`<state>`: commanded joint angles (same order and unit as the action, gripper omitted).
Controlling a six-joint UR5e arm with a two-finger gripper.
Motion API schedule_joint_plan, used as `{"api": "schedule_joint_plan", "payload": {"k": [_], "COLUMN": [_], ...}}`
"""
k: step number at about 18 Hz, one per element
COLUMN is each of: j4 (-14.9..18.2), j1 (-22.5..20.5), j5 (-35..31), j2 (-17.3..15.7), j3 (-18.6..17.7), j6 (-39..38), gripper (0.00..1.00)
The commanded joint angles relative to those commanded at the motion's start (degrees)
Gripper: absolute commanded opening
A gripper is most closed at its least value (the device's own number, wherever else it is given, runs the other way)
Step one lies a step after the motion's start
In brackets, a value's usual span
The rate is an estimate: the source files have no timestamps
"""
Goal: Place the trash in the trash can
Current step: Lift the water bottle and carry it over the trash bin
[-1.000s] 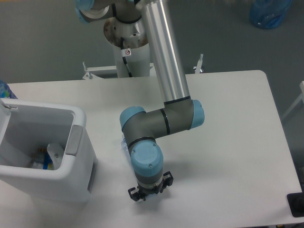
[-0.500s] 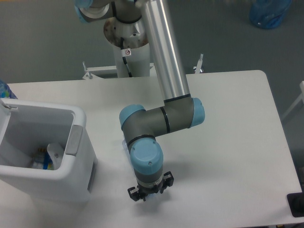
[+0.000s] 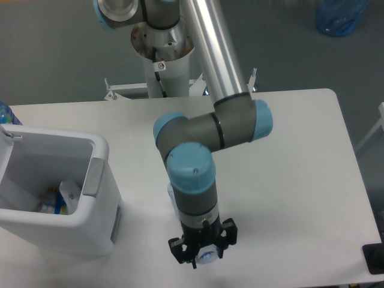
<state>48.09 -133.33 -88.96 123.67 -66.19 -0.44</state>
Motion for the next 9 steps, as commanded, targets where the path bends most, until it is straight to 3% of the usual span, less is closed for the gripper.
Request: {"api": "schedule_joint_plan", "payload": {"k": [5,9], "j4": [-1.7,-1.7], "j1": [-1.7,-1.2], "j5": [10.9,14.9], "j2": [-5.4,-9.3], "j3": [1.0,0.9], "j6": [-0.5,-2.1], "gripper": [0.52,0.52]}}
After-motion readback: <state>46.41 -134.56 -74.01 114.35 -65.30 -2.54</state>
